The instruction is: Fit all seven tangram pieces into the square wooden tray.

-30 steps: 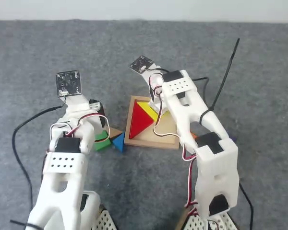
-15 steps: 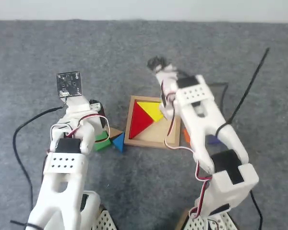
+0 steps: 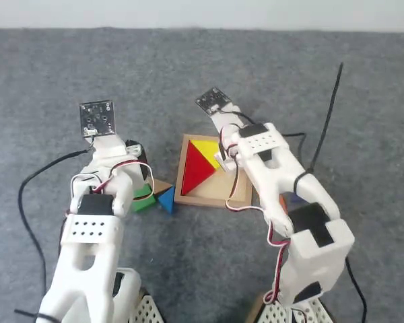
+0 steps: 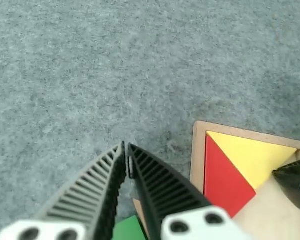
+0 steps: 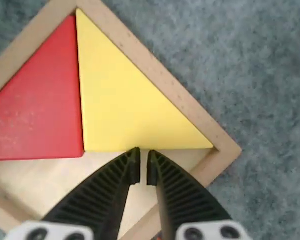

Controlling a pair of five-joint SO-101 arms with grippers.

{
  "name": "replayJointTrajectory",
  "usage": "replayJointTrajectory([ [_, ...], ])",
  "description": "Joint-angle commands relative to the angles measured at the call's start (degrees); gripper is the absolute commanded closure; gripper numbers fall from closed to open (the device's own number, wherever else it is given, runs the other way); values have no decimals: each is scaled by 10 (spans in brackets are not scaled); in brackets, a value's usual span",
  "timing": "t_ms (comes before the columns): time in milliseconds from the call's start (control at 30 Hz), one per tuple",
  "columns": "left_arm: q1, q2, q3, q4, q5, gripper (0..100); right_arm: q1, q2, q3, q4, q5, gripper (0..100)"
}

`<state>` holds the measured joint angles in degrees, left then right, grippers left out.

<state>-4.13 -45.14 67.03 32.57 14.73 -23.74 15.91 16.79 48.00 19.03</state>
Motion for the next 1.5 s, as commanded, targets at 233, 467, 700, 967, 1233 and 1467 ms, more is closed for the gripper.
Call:
replayJointTrajectory([
  [233, 2, 1, -7, -13, -7, 989, -19, 18, -76, 57, 1, 902],
  [467, -2, 1, -9, -13, -7, 989, 70, -121, -84, 177, 1, 902],
  [700, 15, 0, -11, -9, -39, 988, 150, -337, 126, 159, 2, 902],
  [967, 50, 1, -9, -8, -95, 988, 218, -455, 345, 42, 48, 897],
  [1233, 49, 1, -35, 66, -130, 987, 356, -461, 346, 83, 18, 896],
  [1467, 20, 2, -29, 75, -127, 987, 508, -451, 358, 61, 40, 897],
])
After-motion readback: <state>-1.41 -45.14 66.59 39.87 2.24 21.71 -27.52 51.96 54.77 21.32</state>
